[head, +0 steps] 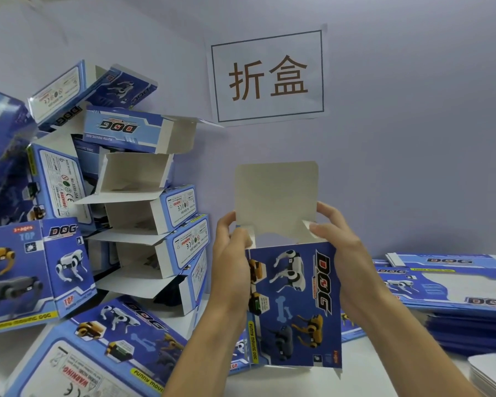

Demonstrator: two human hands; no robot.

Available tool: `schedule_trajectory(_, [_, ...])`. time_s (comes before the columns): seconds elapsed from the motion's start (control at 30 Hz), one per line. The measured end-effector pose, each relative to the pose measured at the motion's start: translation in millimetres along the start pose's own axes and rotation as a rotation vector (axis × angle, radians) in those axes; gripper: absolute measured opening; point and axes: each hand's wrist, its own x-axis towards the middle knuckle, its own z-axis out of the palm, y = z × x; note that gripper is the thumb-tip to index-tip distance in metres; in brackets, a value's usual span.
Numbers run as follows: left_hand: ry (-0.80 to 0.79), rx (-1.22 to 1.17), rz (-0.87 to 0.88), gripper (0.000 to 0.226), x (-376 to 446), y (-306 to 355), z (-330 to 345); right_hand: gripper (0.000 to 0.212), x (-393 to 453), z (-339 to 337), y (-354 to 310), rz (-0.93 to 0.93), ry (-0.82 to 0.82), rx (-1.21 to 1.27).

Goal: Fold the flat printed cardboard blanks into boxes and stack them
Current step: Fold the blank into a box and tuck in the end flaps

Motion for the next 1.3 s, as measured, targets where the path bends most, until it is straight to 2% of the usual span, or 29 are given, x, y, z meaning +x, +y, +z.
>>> schedule_trajectory(0.13, [0.022,-0.018,-0.037,0.022,-2,2,0,0.04,1,-1,-2,0.0,-0.009,0.003])
schedule_trajectory(0.27, [0.028,-0.012,-0.002,0.039,-1,2,1,0.044,0,1,-3,-0.007,-0.026,0.004])
schedule_trajectory(0.4, [0.054,0.023,0.035,0.047,-2,2,1,0.034,0,3,-3,-0.05,0.034,0.016])
schedule_trajectory(0.47, [0.063,0.046,0.09,0.04,-2,1,0,0.028,-1,3,-1,-0.085,0.069,0.019])
schedule_trajectory(0.57, [0.043,0.06,0.176,0.017,-2,2,-1,0.028,-3,5,6,-0.156,0.121,0.041])
schedule_trajectory(0.67, [0.06,-0.023,0.159,0.025,-1,-1,-4,0.03,-5,8,9,-0.175,0.095,0.119])
schedule_trajectory(0.97, [0.135,-0.075,0.082,0.045,-1,-5,-6,0.034,-5,8,12,-0.145,0.195,0.001])
schedule_trajectory(1.07, [0.136,-0.066,0.073,0.048,1,-4,-7,0.035,-7,7,12,-0.144,0.118,0.07])
schedule_trajectory(1.2, [0.131,-0.048,0.097,0.036,5,1,-10,0.044,-9,-1,4,-0.09,-0.217,0.273])
schedule_trajectory(1.27, [0.109,-0.087,0.061,0.032,7,3,-12,0.056,-8,-8,-1,-0.096,-0.327,0.197])
schedule_trajectory(1.3, [0.09,-0.097,0.043,0.03,6,4,-12,0.062,-7,-11,-3,-0.119,-0.331,0.114])
